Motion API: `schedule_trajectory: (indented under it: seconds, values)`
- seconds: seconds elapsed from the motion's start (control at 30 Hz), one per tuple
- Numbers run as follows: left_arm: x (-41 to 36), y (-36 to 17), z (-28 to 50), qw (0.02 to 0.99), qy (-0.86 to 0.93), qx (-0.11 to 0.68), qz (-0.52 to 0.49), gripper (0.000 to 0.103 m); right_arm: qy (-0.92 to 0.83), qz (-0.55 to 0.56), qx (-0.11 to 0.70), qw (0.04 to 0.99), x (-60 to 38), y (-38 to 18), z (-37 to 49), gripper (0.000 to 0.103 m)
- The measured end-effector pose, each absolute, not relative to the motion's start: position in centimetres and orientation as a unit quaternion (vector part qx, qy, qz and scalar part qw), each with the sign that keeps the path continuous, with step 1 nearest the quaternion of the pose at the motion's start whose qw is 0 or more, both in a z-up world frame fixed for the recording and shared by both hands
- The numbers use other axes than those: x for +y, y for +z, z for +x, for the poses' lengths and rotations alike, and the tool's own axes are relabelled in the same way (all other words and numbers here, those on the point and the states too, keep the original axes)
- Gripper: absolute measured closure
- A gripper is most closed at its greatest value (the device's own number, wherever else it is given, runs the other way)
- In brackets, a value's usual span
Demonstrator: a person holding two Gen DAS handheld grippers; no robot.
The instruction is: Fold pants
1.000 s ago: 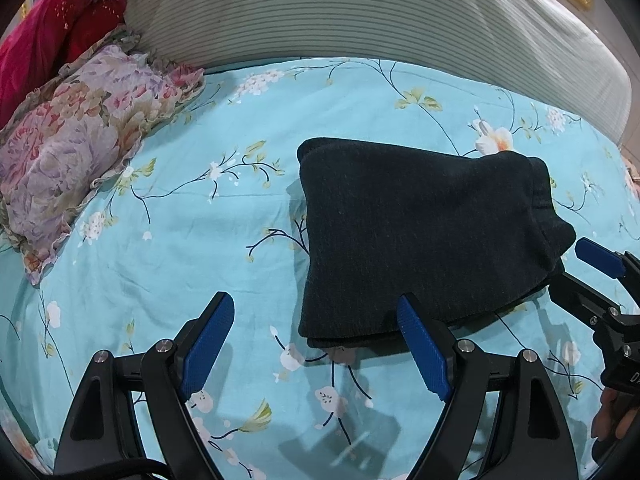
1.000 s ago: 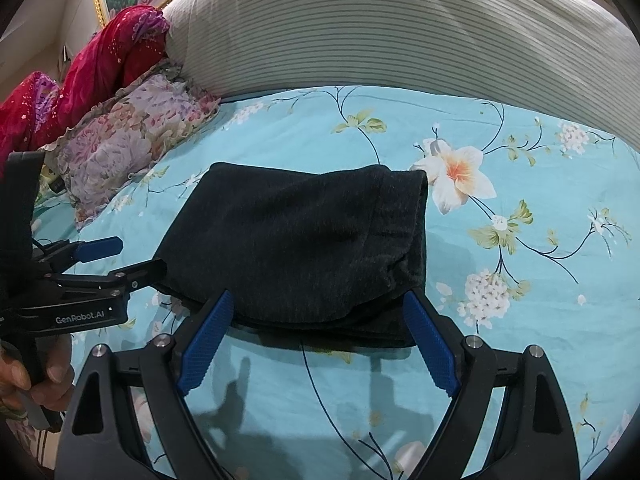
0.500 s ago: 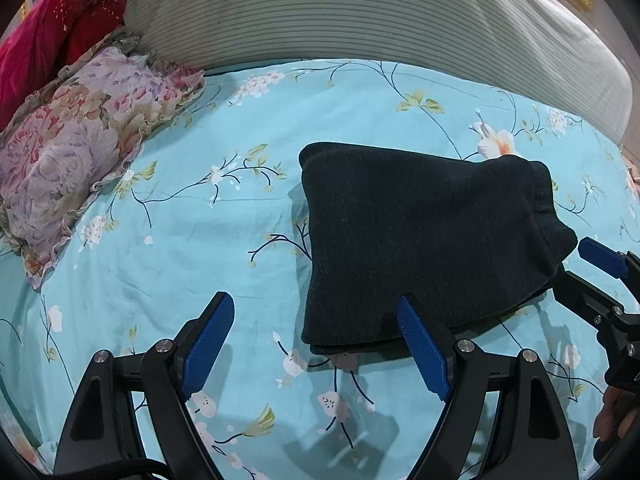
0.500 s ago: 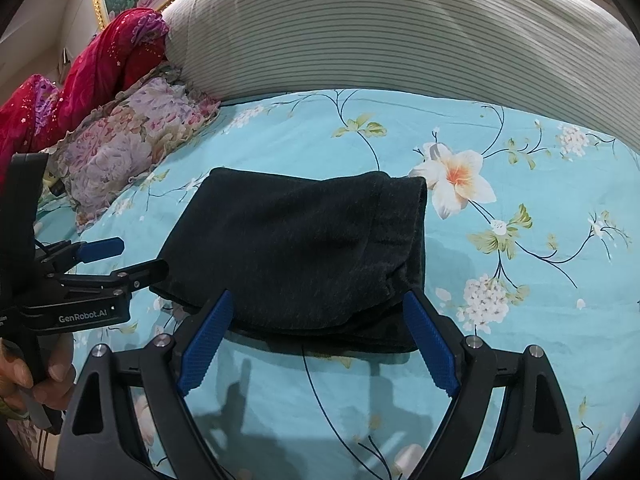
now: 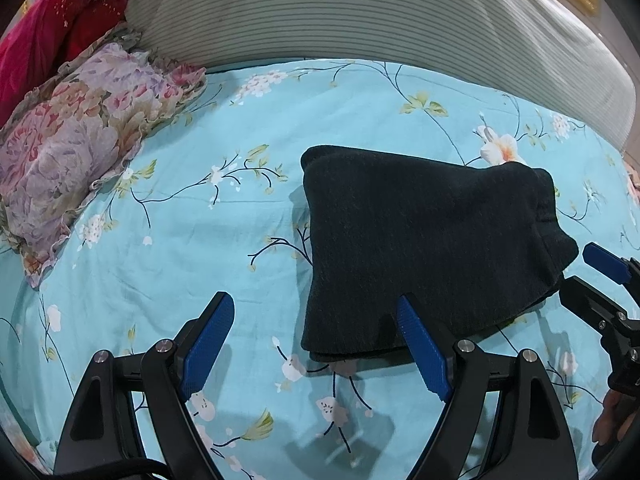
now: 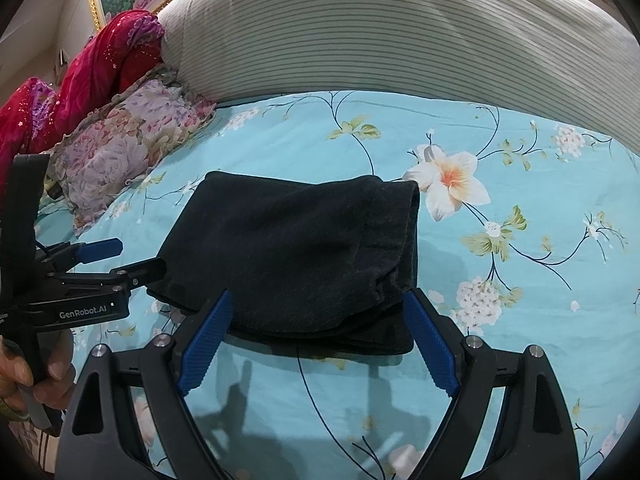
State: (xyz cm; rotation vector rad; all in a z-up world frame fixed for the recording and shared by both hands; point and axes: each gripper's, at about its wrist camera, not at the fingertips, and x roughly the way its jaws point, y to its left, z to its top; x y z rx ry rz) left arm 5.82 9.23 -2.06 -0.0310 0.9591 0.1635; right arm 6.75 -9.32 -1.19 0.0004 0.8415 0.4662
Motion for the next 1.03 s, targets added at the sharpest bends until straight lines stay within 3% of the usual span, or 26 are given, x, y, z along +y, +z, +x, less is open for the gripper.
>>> schedule_trajectory:
  seconds: [1.03]
  values:
    - [9.1,-1.6,6.8,0.881,0.079,0.467,-0.017,0.024,0.211,0.003,0.416,0.885,-10.1,-0.9,8.7,0.016]
